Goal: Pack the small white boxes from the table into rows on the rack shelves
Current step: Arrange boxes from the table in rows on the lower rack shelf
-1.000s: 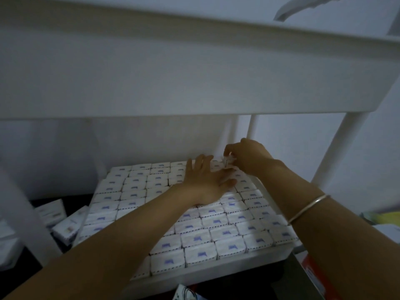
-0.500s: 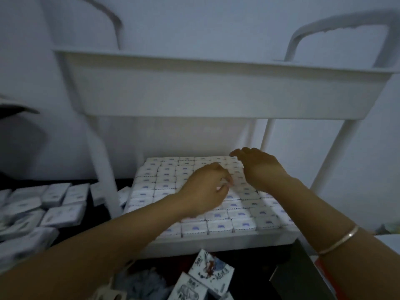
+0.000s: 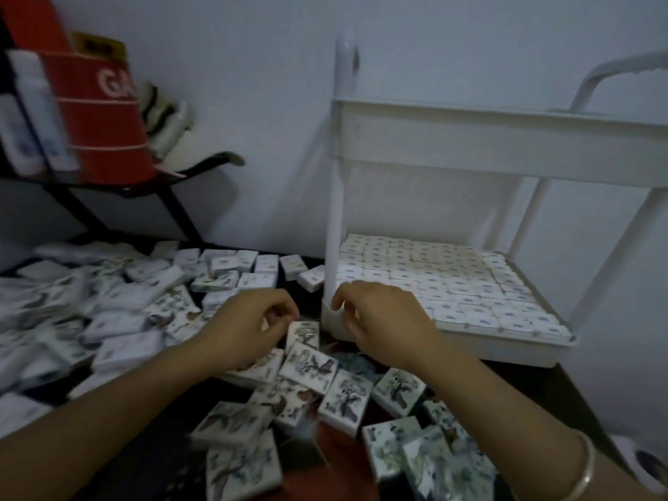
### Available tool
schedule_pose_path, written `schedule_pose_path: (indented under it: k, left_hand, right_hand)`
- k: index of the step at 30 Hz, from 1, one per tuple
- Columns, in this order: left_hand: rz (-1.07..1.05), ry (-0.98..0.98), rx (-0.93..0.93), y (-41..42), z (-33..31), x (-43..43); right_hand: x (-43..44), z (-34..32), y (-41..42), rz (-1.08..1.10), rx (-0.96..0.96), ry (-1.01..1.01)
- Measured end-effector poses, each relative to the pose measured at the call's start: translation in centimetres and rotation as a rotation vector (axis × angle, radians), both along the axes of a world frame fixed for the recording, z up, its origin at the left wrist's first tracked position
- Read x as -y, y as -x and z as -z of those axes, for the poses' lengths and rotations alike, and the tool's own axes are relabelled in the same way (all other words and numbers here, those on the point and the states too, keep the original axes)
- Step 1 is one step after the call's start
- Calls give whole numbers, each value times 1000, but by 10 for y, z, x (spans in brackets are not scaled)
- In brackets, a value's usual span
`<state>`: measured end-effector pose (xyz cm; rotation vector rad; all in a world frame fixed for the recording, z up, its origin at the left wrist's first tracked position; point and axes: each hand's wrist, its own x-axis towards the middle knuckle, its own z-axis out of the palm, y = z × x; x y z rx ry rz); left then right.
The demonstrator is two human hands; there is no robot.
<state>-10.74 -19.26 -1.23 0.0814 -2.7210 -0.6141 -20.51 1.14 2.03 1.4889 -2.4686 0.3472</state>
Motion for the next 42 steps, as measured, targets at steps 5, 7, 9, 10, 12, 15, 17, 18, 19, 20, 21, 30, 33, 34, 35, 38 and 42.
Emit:
schedule_pose_path:
  k: [5, 7, 9, 10, 12, 15, 17, 18, 19, 20, 21, 30, 33, 34, 35, 38, 42]
  left_hand:
    - [-215, 62, -91, -30, -2, 66]
    - [-252, 143, -40, -31, -4, 82]
    - [-270, 206, 41, -32, -6, 94]
    - [-264, 251, 104, -34, -7, 100]
    - [-214, 376, 213, -40, -7, 112]
    - [-153, 557, 274, -50, -3, 127]
    - [-111, 621, 286, -53, 0, 132]
    - [-90, 617, 277, -54, 1, 134]
    - [-75, 597, 257, -54, 1, 135]
    - [-68, 568, 228, -54, 1, 137]
    - [-67, 535, 198, -54, 0, 138]
    - [-81, 234, -37, -58, -5, 130]
    - [-20, 169, -65, -57, -12, 115]
    - [0, 120, -69, -55, -16, 108]
    - [19, 60, -60, -53, -20, 100]
    - [112, -89, 8, -41, -35, 64]
    - [307, -126, 40, -17, -47, -1]
  right_hand:
    - [51, 18, -15, -69, 129, 45]
    - [74, 24, -17, -84, 194, 60]
    - [97, 30, -18, -79, 266, 48]
    - [109, 33, -17, -74, 284, 33]
    - [129, 38, -15, -54, 281, -8]
    - [156, 43, -9, 28, 333, -34]
    - [171, 46, -2, 87, 387, -67]
    - [177, 47, 1, 99, 408, -97]
    - [181, 49, 4, 103, 413, -134]
    - [184, 50, 6, 101, 402, -174]
    - [185, 52, 7, 95, 388, -205]
    - [152, 42, -1, 34, 439, 237]
    - [118, 31, -11, -69, 492, 335]
    - [103, 26, -14, -88, 540, 361]
    - [87, 20, -17, -91, 614, 388]
    - [40, 4, -20, -95, 766, 487]
    - [-15, -8, -19, -31, 927, 643]
